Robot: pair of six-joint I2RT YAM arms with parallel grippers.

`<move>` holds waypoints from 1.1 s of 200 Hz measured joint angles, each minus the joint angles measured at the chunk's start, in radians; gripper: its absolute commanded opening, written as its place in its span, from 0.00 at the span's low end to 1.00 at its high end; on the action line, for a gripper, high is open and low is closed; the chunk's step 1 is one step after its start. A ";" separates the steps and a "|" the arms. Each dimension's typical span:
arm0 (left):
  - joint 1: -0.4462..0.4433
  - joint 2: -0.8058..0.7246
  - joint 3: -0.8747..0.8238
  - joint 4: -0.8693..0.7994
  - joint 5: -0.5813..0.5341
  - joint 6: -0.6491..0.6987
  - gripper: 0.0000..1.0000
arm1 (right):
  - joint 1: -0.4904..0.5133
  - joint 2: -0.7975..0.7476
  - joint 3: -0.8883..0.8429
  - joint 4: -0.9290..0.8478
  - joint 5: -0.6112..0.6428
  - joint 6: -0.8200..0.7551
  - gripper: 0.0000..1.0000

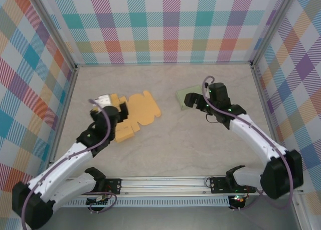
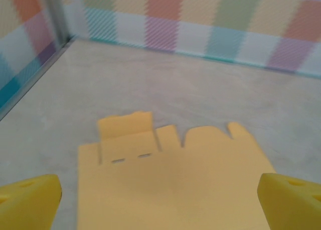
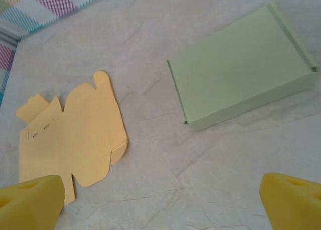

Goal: Fold the paper box

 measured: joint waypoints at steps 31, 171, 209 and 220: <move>0.163 -0.083 -0.078 -0.092 0.139 -0.181 1.00 | 0.046 0.186 0.103 0.025 -0.032 -0.006 1.00; 0.334 -0.029 -0.377 -0.043 0.530 -0.742 0.80 | 0.069 0.391 0.206 0.060 -0.109 0.005 0.99; 0.353 0.061 -0.376 0.031 0.551 -0.744 0.77 | 0.074 0.525 0.318 0.037 -0.142 -0.014 0.72; 0.355 0.080 -0.372 0.037 0.550 -0.741 0.76 | 0.076 0.562 0.361 0.020 -0.141 -0.017 0.67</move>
